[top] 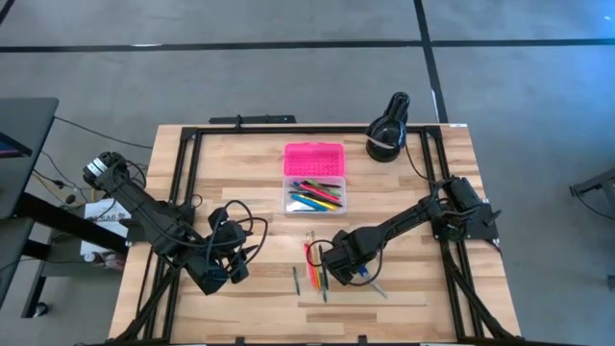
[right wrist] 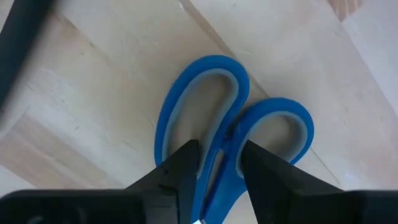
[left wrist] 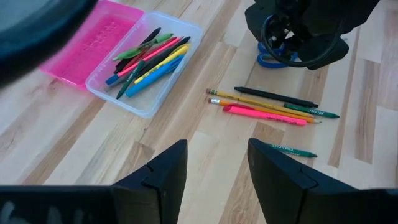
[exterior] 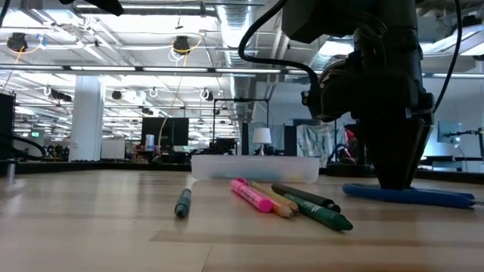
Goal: Pick & place school supplies into a supply box
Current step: Put the blue scissors into the pink supply box
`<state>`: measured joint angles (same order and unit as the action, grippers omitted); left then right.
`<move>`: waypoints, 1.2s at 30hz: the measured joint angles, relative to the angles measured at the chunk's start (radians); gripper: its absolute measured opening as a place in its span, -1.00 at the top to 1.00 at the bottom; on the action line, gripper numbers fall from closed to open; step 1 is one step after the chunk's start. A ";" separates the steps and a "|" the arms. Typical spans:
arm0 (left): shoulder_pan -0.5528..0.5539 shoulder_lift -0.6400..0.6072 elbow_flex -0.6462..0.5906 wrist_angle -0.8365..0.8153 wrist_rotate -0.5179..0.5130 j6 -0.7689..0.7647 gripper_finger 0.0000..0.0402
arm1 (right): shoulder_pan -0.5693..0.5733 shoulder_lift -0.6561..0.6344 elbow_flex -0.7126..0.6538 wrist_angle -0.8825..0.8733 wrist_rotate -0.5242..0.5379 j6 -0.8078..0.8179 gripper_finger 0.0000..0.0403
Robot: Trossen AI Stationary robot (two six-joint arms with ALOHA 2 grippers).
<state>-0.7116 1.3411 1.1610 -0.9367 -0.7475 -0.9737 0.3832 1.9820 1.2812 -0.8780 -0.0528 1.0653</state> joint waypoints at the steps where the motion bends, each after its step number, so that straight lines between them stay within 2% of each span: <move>1: 0.000 0.000 0.000 0.000 0.000 0.000 0.18 | 0.000 0.000 0.000 0.000 0.000 -0.001 0.42; 13: 0.000 0.000 0.000 0.002 -0.001 -0.007 0.18 | -0.005 0.001 -0.001 0.012 -0.002 -0.030 0.43; 24: 0.000 0.000 0.000 0.004 -0.001 -0.007 0.18 | -0.006 0.001 -0.001 0.019 0.005 -0.046 0.62; 36: 0.000 0.000 0.000 0.004 -0.006 0.001 0.18 | -0.006 0.002 -0.001 0.022 0.010 -0.053 0.51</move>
<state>-0.7116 1.3411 1.1610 -0.9329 -0.7540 -0.9732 0.3771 1.9835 1.2804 -0.8558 -0.0425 1.0119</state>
